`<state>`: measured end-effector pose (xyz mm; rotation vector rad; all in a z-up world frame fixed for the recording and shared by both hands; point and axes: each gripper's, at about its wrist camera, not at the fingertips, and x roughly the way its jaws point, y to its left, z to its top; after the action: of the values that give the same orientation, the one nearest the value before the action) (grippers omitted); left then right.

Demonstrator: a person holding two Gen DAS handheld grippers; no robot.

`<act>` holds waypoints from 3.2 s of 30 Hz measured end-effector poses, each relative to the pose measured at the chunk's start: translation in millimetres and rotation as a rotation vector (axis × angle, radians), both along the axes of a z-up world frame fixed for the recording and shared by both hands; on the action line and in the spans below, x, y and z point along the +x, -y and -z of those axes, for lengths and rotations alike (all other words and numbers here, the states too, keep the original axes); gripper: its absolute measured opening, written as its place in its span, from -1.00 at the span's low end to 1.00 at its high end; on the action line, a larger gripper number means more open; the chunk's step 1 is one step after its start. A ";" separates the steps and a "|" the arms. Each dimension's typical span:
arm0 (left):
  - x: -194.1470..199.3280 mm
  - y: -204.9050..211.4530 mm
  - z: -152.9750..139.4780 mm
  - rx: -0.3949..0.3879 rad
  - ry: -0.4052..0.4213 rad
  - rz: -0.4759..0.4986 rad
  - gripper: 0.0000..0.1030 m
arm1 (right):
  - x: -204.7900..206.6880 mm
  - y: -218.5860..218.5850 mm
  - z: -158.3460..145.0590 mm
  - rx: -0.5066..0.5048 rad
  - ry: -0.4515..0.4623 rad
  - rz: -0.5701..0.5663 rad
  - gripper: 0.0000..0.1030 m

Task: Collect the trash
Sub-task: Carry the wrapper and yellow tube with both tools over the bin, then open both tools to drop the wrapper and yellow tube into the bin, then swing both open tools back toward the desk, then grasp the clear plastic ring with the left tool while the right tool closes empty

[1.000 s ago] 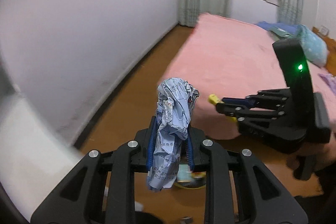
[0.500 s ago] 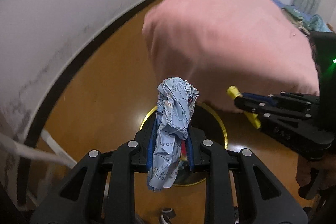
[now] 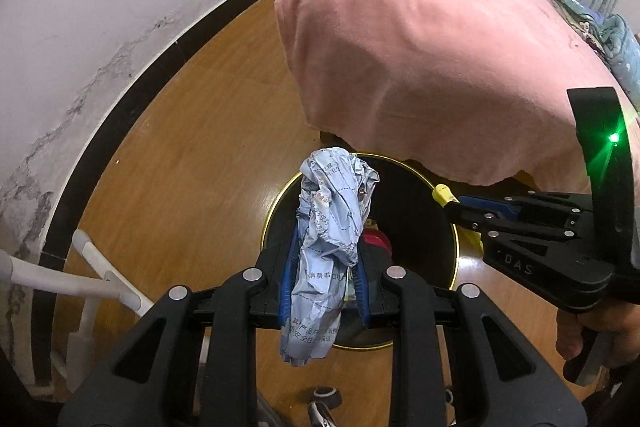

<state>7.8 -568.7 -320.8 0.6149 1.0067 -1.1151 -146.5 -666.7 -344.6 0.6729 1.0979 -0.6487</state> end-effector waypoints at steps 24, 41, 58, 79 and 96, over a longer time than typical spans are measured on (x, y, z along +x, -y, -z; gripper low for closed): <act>-7.4 0.7 1.3 -0.007 -0.058 0.022 0.71 | -8.3 13.8 -21.5 -0.029 0.034 0.047 0.34; -50.7 -4.3 -116.5 -0.125 -0.025 0.113 0.80 | -43.4 14.9 -161.9 -0.188 0.091 0.068 0.59; 67.9 -241.1 -336.8 -0.280 0.402 -0.106 0.82 | 116.7 -129.7 -339.1 -0.363 0.342 -0.365 0.61; 343.8 -481.8 -259.7 -0.068 0.311 -0.556 0.46 | 448.6 -394.4 -317.9 -0.163 0.361 -0.988 0.61; 291.9 -542.3 -278.6 -0.079 0.344 -0.574 -0.08 | 547.8 -463.8 -272.5 -0.069 0.224 -0.935 0.43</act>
<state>299.7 -26.4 -42.2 0.3970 0.7649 -0.5166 401.3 -202.9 -72.1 0.1134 1.0336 0.1915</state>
